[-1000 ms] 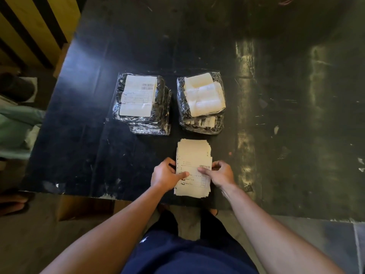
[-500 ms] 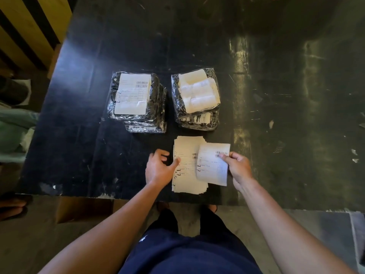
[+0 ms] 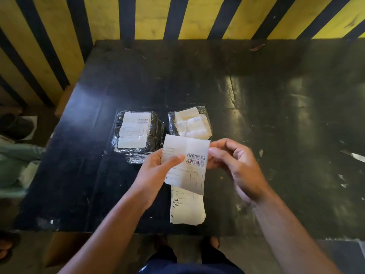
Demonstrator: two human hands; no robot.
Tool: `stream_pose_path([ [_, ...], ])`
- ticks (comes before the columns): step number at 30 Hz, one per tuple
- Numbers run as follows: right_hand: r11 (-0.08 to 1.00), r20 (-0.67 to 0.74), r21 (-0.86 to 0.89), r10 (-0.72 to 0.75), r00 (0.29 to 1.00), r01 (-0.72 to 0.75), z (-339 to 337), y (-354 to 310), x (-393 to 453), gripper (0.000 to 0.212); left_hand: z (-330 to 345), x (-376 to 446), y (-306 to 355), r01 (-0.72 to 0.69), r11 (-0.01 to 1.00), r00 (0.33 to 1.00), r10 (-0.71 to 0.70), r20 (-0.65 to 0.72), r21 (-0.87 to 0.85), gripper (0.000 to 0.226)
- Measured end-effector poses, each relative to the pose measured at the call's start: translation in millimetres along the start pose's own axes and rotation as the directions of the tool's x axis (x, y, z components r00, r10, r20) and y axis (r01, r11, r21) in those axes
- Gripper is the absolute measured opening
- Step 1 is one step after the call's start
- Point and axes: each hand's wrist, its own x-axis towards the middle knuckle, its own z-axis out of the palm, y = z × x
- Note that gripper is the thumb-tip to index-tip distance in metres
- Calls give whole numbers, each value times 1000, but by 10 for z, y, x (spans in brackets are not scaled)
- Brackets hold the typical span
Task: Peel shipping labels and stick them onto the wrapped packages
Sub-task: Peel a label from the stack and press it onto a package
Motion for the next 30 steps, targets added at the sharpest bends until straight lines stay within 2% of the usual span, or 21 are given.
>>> stream_pose_path([
  [5,997,57,-30,-65,996,67,-89,-323,74,15,4,-97,193,-65,996,998,64,8,65,30],
  [9,997,91,-5,-78,993,79,-105,-429,107,15,25,-141,279,-104,993,995,103,18,48,43],
  [12,996,112,-10,-86,990,88,-125,-464,97,14,19,-159,301,-113,992,993,110,42,55,45],
  [21,998,141,16,-67,988,65,-140,-463,75,14,51,-163,337,-102,994,992,99,73,42,24],
  [28,984,211,176,-21,977,-17,-111,-482,55,13,59,-143,316,-64,997,990,68,120,-37,22],
  [30,965,237,251,9,971,-70,-81,-482,38,13,111,-152,341,-67,997,992,71,109,-36,32],
])
